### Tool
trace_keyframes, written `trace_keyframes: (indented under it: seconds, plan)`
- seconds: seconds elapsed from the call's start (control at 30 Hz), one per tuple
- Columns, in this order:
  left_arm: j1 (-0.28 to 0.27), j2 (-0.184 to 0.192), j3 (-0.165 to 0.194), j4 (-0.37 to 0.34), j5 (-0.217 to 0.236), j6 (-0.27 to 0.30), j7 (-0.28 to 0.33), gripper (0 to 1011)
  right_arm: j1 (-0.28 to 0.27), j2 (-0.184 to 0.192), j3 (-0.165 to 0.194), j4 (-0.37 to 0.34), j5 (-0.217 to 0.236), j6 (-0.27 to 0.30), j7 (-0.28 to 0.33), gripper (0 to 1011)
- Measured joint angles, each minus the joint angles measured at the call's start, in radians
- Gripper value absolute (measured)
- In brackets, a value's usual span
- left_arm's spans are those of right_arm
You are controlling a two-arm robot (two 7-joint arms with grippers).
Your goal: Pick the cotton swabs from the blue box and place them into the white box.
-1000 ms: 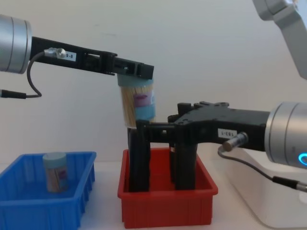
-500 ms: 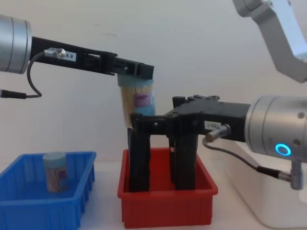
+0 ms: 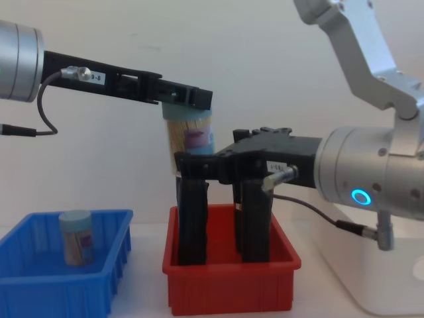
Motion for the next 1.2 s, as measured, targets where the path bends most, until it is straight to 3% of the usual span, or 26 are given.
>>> trace_keyframes:
  seconds: [1.03, 1.2]
  plan:
    - [0.0, 0.0, 0.0, 0.0, 0.0, 0.0, 0.0, 669, 0.056, -0.059, -0.03, 0.085, -0.063, 0.013, -0.041, 1002]
    - [0.0, 0.0, 0.0, 0.0, 0.0, 0.0, 0.0, 669, 0.059, -0.065, -0.034, 0.091, -0.066, 0.02, -0.054, 928]
